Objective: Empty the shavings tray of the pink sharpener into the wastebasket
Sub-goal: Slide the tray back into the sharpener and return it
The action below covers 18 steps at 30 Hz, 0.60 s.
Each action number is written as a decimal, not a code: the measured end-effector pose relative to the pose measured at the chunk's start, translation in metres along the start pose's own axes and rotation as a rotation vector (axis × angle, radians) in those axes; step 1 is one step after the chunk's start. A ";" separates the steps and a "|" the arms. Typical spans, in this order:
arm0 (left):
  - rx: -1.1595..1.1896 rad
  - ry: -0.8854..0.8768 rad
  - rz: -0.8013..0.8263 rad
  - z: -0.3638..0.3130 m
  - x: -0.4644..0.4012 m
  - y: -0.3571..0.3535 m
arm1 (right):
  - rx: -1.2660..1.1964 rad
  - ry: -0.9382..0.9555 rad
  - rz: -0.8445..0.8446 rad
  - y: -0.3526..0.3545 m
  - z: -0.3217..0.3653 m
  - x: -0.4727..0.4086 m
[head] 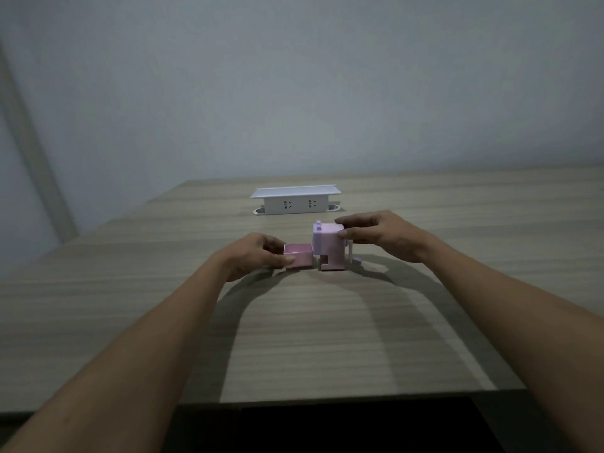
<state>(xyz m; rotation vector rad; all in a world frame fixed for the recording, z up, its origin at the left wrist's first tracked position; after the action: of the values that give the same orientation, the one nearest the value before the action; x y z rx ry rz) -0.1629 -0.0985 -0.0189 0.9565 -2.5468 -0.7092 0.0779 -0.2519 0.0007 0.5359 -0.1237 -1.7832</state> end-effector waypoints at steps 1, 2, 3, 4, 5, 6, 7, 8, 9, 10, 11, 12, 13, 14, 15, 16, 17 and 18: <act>-0.001 0.006 -0.001 0.001 -0.001 -0.001 | -0.017 0.000 -0.006 -0.001 -0.001 0.000; 0.001 0.009 -0.002 0.002 -0.001 -0.002 | -0.029 0.001 -0.012 -0.001 -0.003 0.001; 0.001 0.008 -0.003 0.003 -0.001 -0.003 | -0.036 0.001 -0.017 -0.001 -0.005 0.001; 0.002 0.006 -0.003 0.003 -0.001 -0.004 | -0.041 -0.001 -0.021 -0.001 -0.006 0.001; -0.001 0.005 -0.005 0.003 -0.001 -0.004 | -0.052 -0.003 -0.026 -0.002 -0.008 0.002; -0.003 0.005 -0.007 0.003 -0.001 -0.004 | -0.067 -0.006 -0.032 -0.002 -0.009 0.003; -0.006 0.004 -0.010 0.003 -0.001 -0.003 | -0.086 -0.009 -0.040 -0.002 -0.010 0.003; -0.005 0.004 -0.012 0.002 -0.002 -0.003 | -0.103 -0.010 -0.048 -0.002 -0.011 0.004; -0.006 0.004 -0.011 0.001 -0.001 -0.003 | -0.117 -0.008 -0.053 -0.002 -0.011 0.005; -0.004 0.005 -0.007 -0.001 0.000 -0.004 | -0.126 -0.008 -0.053 -0.003 -0.011 0.006; -0.001 0.004 0.001 -0.003 0.001 -0.005 | -0.134 -0.010 -0.051 -0.002 -0.011 0.007; 0.004 0.000 0.007 -0.005 0.001 -0.008 | -0.136 -0.012 -0.047 -0.002 -0.011 0.007; 0.008 -0.005 0.007 -0.006 0.001 -0.010 | -0.135 -0.013 -0.044 -0.002 -0.010 0.008; 0.015 -0.012 0.002 -0.006 0.001 -0.013 | -0.130 -0.012 -0.042 -0.002 -0.009 0.009; 0.018 -0.019 -0.006 -0.005 0.000 -0.015 | -0.128 -0.011 -0.042 -0.002 -0.008 0.009; 0.022 -0.022 -0.013 -0.004 0.000 -0.017 | -0.126 -0.010 -0.041 -0.003 -0.008 0.009; 0.030 -0.021 -0.018 -0.003 0.000 -0.018 | -0.126 -0.011 -0.040 -0.003 -0.007 0.008; 0.044 -0.020 -0.018 -0.002 0.000 -0.019 | -0.128 -0.013 -0.036 -0.004 -0.007 0.007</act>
<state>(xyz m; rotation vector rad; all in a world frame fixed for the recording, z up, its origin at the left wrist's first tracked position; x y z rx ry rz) -0.1518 -0.1115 -0.0277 0.9928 -2.5843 -0.6741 0.0761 -0.2565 -0.0089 0.4369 -0.0088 -1.8160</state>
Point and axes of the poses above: each hand's wrist, its own x-axis away from the middle knuckle, its own y-axis out of the back of the hand, z = x × y, the point moved 2 cm from there along -x, towards the middle knuckle, and after that the axes turned 7 degrees about y, right-handed, at the moved point
